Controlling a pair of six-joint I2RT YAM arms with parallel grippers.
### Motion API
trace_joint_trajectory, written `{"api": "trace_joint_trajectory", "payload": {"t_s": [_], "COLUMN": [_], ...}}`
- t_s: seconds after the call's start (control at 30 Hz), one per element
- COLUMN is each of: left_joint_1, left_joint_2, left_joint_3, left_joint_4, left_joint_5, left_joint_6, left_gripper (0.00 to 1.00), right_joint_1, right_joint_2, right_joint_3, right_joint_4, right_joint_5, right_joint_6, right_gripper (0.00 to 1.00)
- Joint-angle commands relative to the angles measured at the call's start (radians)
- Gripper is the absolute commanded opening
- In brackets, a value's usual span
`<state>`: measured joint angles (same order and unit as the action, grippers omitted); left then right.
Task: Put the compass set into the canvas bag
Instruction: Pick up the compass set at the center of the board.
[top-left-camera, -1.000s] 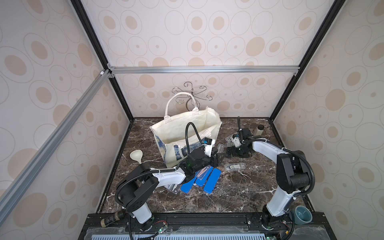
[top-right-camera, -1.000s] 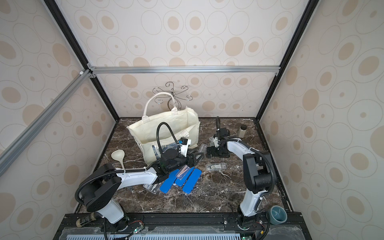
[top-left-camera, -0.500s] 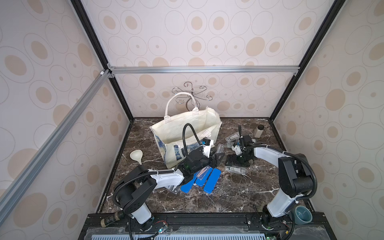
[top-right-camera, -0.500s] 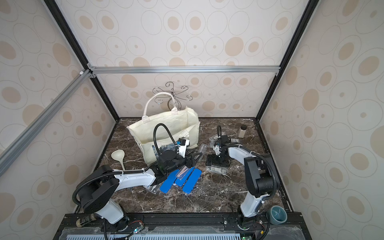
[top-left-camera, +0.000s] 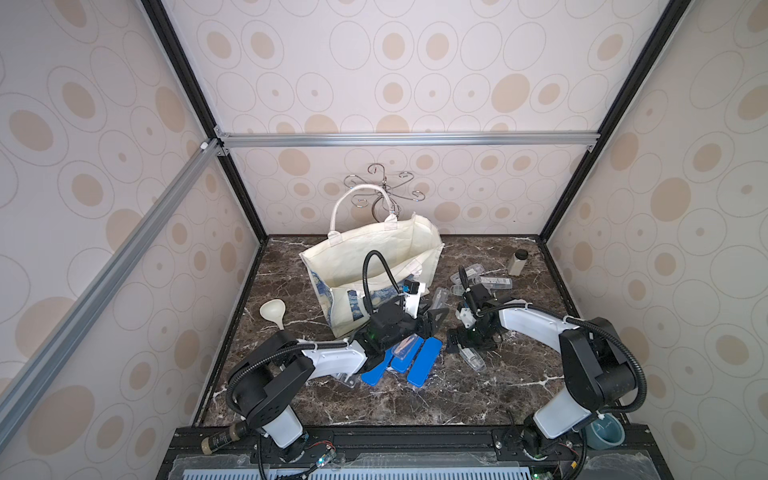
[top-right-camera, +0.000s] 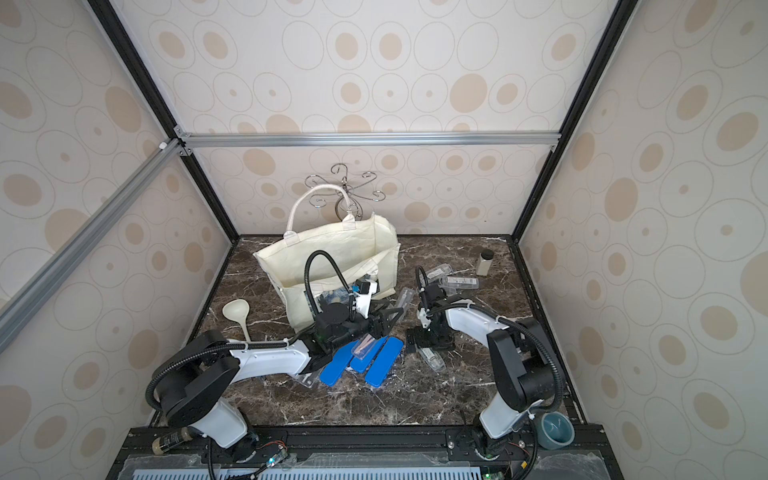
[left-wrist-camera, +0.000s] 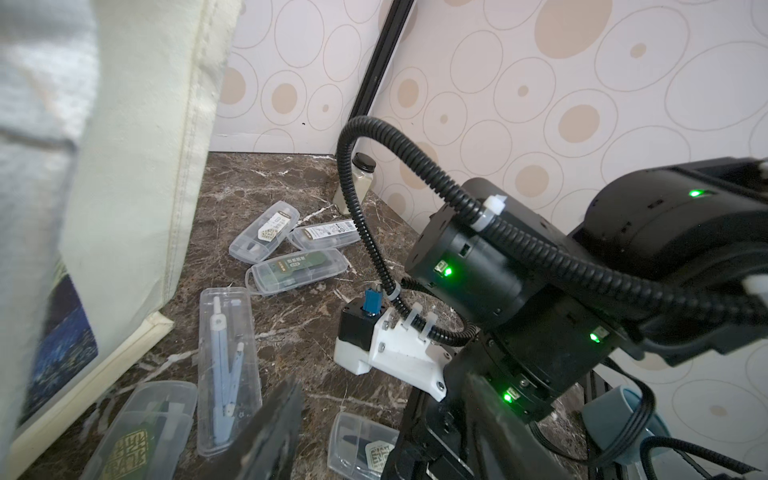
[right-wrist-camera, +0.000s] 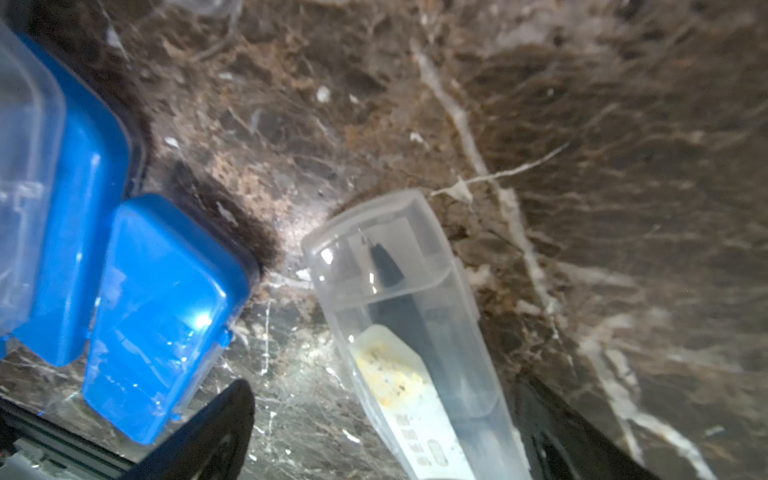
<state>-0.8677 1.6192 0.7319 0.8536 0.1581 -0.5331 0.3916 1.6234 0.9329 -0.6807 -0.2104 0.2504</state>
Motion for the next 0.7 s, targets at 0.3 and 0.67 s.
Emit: {"api": "trace_joint_trajectory", "payload": {"t_s": [0.3, 0.67], "left_joint_1": [0.004, 0.004], "left_joint_2": [-0.044, -0.088], "left_joint_3": [-0.018, -0.043], "left_joint_4": [0.068, 0.067], "left_joint_5": [0.01, 0.004], "left_joint_6": [0.015, 0.021], "left_gripper": [0.62, 0.62], "right_joint_1": [0.111, 0.13], "right_joint_2": [0.019, 0.032], "right_joint_3": [0.012, -0.01], "right_joint_4": [-0.097, -0.022], "right_joint_5": [0.264, 0.202], "right_joint_6": [0.024, 0.035], "right_gripper": [0.92, 0.47]}}
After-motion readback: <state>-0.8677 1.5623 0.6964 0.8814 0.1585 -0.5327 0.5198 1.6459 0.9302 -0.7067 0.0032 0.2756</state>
